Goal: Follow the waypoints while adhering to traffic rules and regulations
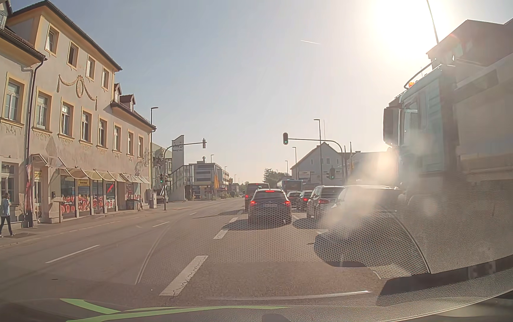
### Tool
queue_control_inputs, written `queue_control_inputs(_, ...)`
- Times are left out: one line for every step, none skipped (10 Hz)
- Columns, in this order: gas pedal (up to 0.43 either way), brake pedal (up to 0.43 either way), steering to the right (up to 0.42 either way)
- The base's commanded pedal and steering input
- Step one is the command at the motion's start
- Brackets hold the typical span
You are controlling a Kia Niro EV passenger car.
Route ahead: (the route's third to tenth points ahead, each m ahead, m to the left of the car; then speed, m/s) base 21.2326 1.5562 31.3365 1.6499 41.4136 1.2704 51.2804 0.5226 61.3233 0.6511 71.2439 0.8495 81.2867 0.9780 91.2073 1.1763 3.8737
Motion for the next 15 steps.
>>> queue_control_inputs(0.039,0.000,0.002)
queue_control_inputs(0.039,0.000,0.003)
queue_control_inputs(0.047,0.000,0.004)
queue_control_inputs(0.047,0.000,0.005)
queue_control_inputs(0.047,0.000,0.006)
queue_control_inputs(0.047,0.000,0.006)
queue_control_inputs(0.039,0.000,0.006)
queue_control_inputs(0.000,0.000,0.007)
queue_control_inputs(0.000,0.000,0.007)
queue_control_inputs(0.000,0.000,0.006)
queue_control_inputs(0.000,0.000,0.006)
queue_control_inputs(0.000,0.000,0.006)
queue_control_inputs(0.000,0.000,0.006)
queue_control_inputs(0.000,0.000,0.006)
queue_control_inputs(0.000,0.000,0.006)
